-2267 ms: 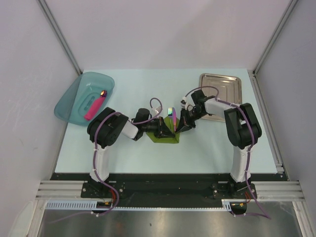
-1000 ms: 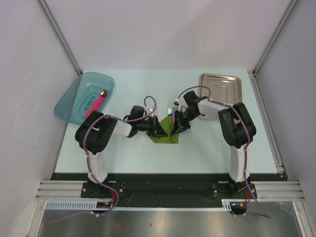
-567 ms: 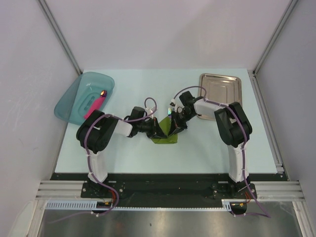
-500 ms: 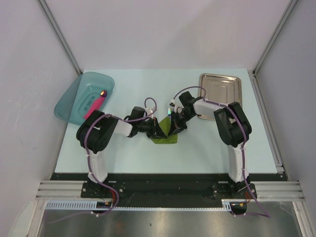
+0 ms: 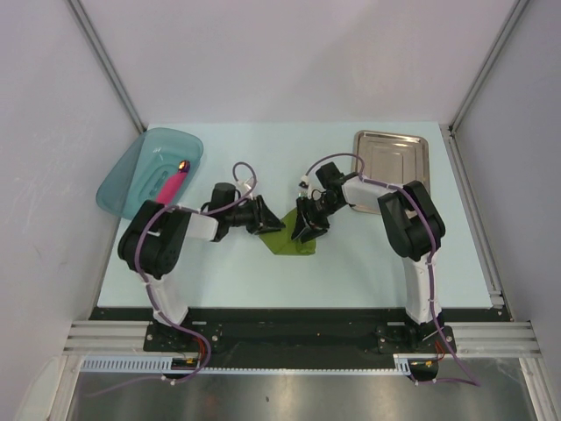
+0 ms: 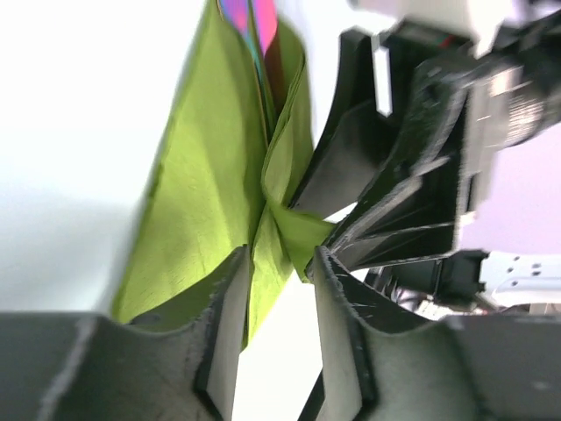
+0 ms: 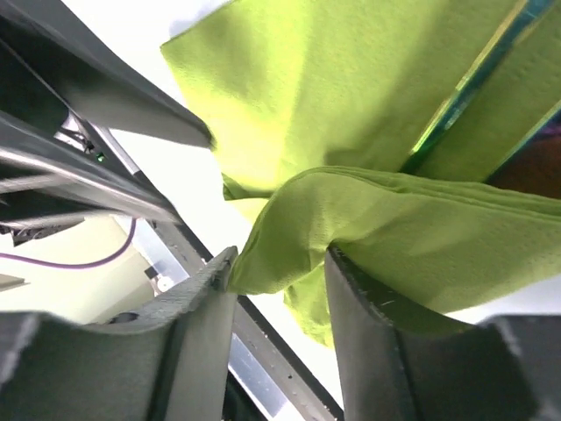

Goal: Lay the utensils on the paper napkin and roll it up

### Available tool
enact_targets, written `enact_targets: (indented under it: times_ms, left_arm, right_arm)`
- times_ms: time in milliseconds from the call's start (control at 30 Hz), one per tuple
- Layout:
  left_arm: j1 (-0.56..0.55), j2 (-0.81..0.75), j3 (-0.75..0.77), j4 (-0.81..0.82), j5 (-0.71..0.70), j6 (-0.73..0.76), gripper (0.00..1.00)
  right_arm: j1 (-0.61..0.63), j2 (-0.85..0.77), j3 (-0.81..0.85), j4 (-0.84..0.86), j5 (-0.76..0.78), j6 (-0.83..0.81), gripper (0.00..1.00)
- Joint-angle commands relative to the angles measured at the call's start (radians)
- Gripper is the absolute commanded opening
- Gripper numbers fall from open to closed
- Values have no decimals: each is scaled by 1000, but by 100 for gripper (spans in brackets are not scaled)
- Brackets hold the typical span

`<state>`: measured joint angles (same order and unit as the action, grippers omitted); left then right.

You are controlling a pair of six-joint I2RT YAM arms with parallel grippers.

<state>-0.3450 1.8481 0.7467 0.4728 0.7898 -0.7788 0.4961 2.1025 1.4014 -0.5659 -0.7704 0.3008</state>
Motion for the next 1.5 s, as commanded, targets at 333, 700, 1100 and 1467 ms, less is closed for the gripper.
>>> enact_targets:
  times_ms: [333,700,1100,1467]
  left_arm:
    - [58,-112,-72,191,60,-96,50]
    - [28,25,46,175,61,-140,33]
    - [-49,71,89,-11,52,-48,18]
    - [-60,92,112,-99,58,23,13]
  right_arm:
    - [7,8,18,77,-58,46,68]
    - [12,-6,8,89,-56,27,55]
    - [12,-4,10,87,-56,20,54]
    - [12,-13,19,93,-35,24,54]
